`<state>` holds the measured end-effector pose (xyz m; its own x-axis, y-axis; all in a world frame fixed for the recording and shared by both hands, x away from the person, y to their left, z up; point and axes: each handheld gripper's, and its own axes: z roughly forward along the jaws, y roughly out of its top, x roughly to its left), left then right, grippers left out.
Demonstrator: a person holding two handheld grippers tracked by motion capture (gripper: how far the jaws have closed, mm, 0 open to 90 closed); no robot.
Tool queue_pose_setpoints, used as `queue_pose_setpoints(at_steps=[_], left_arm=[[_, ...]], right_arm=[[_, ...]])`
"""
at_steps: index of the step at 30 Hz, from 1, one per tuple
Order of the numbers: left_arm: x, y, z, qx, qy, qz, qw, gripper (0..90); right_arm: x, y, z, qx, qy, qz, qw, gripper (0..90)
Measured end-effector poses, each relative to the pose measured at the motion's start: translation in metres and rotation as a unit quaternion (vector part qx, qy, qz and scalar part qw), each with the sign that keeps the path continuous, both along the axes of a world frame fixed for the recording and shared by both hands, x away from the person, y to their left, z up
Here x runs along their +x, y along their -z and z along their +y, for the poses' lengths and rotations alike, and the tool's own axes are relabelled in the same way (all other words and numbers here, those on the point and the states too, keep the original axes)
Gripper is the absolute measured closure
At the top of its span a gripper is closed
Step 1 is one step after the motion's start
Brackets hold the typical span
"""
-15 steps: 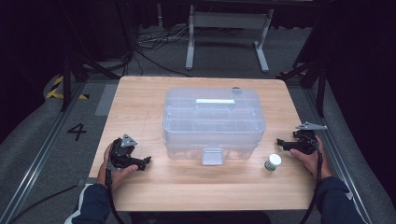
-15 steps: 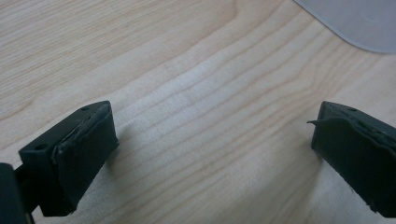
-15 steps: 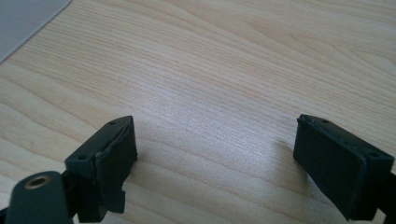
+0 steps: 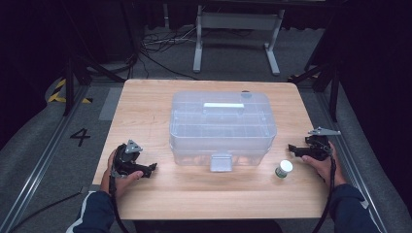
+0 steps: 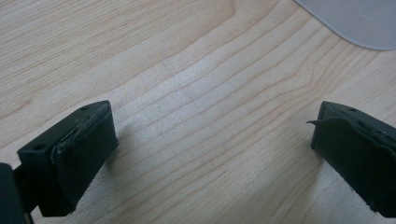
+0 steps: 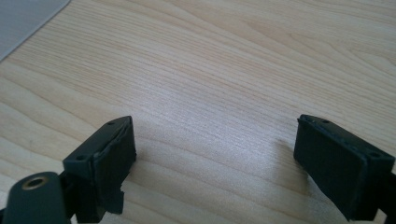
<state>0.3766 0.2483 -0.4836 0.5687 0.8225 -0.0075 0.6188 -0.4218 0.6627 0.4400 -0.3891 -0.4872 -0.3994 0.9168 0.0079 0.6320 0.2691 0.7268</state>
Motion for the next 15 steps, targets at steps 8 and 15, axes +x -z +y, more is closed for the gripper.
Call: queue_pose_setpoints(at_steps=[8,15], left_arm=[[0.0001,-0.0001,0.0001,0.000,0.000,0.002,1.0000,0.2],[0.0003,-0.0001,0.0002,0.000,0.001,0.002,1.0000,0.1]], right_arm=[[-0.0005,-0.0009,-0.0018,0.000,0.002,0.003,1.0000,14.5],[-0.0019,-0.0055,-0.0087,0.006,0.004,0.008,0.9999,19.3]])
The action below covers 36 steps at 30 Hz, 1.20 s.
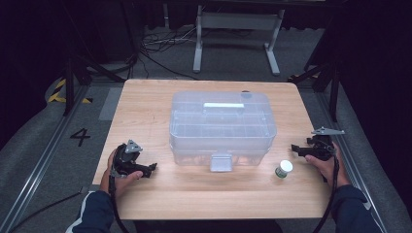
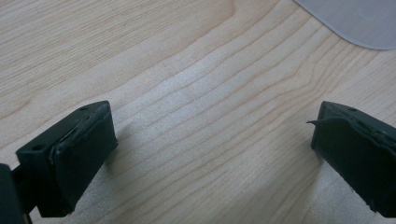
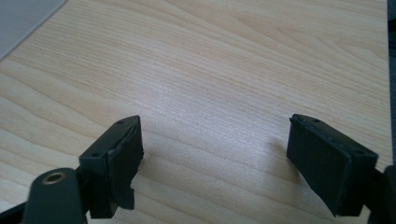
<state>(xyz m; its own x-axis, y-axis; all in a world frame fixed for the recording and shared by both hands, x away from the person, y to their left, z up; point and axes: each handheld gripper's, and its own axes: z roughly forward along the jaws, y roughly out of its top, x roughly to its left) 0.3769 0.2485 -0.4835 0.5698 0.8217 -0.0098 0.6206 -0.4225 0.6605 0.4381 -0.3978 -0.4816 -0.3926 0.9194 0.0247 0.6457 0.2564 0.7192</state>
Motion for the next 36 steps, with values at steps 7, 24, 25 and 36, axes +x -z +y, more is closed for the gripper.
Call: queue_pose_setpoints(at_steps=[7,24,25,36], left_arm=[[0.000,0.000,0.000,0.000,0.000,-0.001,1.0000,0.0],[0.000,0.000,0.000,0.000,0.000,0.000,1.0000,0.0],[0.000,0.000,0.000,0.000,0.000,0.000,1.0000,0.0],[0.000,0.000,0.000,0.000,0.002,-0.002,1.0000,0.1]], right_arm=[[-0.004,-0.012,-0.002,0.004,0.001,-0.021,0.9998,21.1],[-0.013,-0.037,0.001,0.001,-0.008,-0.067,0.9977,21.4],[-0.014,-0.037,0.001,0.002,-0.008,-0.068,0.9977,21.4],[-0.020,-0.053,0.009,0.009,-0.024,-0.088,0.9958,21.5]])
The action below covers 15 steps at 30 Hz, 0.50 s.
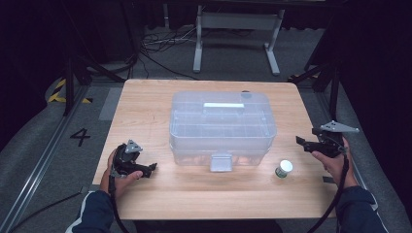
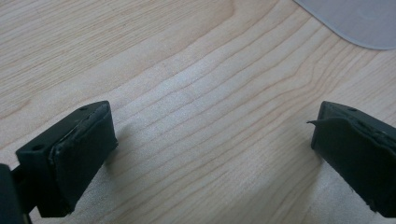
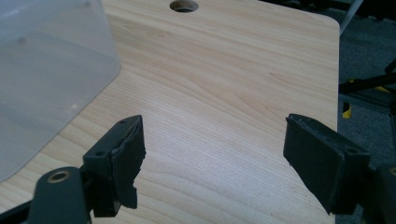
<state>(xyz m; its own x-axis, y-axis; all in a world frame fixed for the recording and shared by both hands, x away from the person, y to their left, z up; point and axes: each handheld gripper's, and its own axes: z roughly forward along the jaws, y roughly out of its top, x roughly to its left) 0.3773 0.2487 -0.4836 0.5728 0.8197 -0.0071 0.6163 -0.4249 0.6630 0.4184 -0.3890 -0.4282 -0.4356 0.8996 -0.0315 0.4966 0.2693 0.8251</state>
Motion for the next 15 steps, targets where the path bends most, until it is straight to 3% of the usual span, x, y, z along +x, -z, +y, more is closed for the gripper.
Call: queue_pose_setpoints(at_steps=[15], left_arm=[[0.000,0.000,0.000,0.000,0.000,0.002,1.0000,0.1]], right_arm=[[-0.013,-0.025,0.018,0.002,-0.034,-0.033,0.9989,22.2]])
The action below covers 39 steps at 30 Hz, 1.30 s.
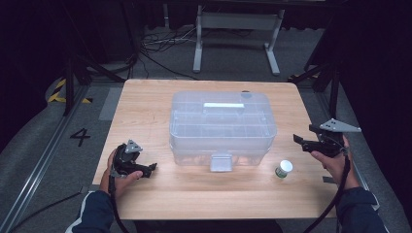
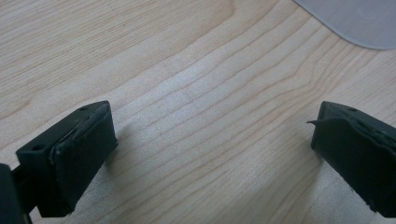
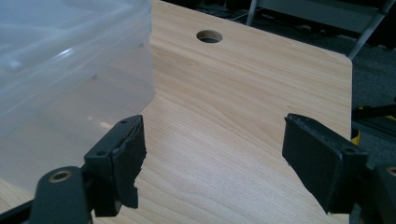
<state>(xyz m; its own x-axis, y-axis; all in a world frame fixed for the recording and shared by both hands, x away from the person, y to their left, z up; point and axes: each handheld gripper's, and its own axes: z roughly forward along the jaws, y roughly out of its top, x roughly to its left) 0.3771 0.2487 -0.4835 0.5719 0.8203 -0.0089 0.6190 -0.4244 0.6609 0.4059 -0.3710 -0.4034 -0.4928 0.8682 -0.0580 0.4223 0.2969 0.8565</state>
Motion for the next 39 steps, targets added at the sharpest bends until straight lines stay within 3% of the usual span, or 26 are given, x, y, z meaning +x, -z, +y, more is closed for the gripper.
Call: queue_pose_setpoints(at_steps=[22,39], left_arm=[[0.000,0.000,0.000,0.000,0.000,-0.001,1.0000,0.1],[0.000,0.000,0.000,0.000,0.000,0.000,1.0000,0.1]], right_arm=[[-0.010,-0.037,0.016,0.010,-0.033,-0.041,0.9985,22.8],[-0.001,-0.063,0.035,0.018,-0.057,-0.062,0.9963,23.0]])
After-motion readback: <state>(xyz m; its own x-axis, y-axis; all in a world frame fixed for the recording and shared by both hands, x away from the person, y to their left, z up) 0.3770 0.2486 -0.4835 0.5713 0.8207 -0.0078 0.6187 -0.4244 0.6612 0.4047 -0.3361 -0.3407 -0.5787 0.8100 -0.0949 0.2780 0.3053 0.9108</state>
